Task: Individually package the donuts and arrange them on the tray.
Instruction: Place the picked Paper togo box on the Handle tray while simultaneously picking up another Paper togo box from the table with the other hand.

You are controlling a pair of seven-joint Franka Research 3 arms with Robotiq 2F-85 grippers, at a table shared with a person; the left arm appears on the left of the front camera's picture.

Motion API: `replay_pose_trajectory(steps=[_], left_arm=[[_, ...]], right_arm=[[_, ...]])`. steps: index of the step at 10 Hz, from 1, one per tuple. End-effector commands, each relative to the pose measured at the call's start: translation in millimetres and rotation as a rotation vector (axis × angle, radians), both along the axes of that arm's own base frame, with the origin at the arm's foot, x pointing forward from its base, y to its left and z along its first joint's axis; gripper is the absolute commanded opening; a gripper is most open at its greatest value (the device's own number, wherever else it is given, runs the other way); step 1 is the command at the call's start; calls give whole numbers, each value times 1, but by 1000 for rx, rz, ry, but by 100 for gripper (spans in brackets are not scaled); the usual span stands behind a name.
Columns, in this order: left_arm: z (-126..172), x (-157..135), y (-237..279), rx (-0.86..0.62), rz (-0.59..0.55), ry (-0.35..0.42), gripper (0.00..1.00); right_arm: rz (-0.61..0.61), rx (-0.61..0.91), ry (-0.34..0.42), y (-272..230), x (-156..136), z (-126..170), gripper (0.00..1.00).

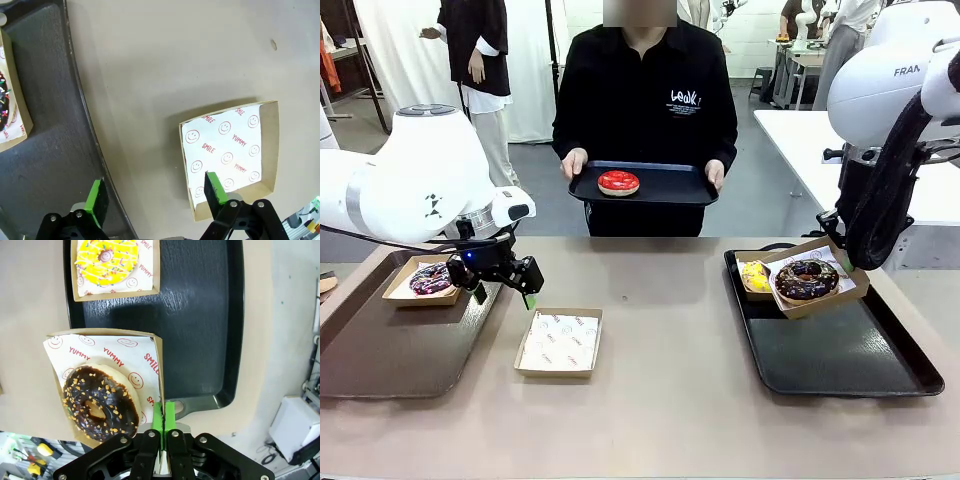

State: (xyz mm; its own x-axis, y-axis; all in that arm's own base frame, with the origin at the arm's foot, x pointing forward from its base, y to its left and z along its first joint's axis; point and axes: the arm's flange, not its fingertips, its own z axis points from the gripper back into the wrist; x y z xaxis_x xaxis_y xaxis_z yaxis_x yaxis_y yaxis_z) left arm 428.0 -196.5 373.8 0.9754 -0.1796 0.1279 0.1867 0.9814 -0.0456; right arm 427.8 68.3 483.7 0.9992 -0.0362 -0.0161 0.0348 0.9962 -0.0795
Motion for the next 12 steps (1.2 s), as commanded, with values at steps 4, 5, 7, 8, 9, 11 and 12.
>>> replay_pose_trajectory(steps=[4, 5, 7, 8, 9, 11, 12], left_arm=[[3, -11, -17, -10, 111, -44, 100], [2, -10, -21, -30, 146, -53, 100], [-4, -8, -29, -27, 171, -56, 100], [-6, -8, -32, -26, 171, -57, 100], [-8, -8, -35, -16, 167, -58, 100], [-16, -7, -38, 0, 161, -39, 100], [-20, -6, -38, 2, 162, -18, 100]], right_arm=[[-6, 54, -88, -14, -24, -46, 1], [-72, 64, -58, -17, -24, -57, 1], [-111, 59, -16, -21, -26, -71, 1], [-148, 41, 23, -23, -25, -77, 1], [-170, 28, 47, -24, -24, -81, 1], [-169, 20, 41, -21, -23, -83, 1], [-181, 15, 47, -21, -21, -87, 1]])
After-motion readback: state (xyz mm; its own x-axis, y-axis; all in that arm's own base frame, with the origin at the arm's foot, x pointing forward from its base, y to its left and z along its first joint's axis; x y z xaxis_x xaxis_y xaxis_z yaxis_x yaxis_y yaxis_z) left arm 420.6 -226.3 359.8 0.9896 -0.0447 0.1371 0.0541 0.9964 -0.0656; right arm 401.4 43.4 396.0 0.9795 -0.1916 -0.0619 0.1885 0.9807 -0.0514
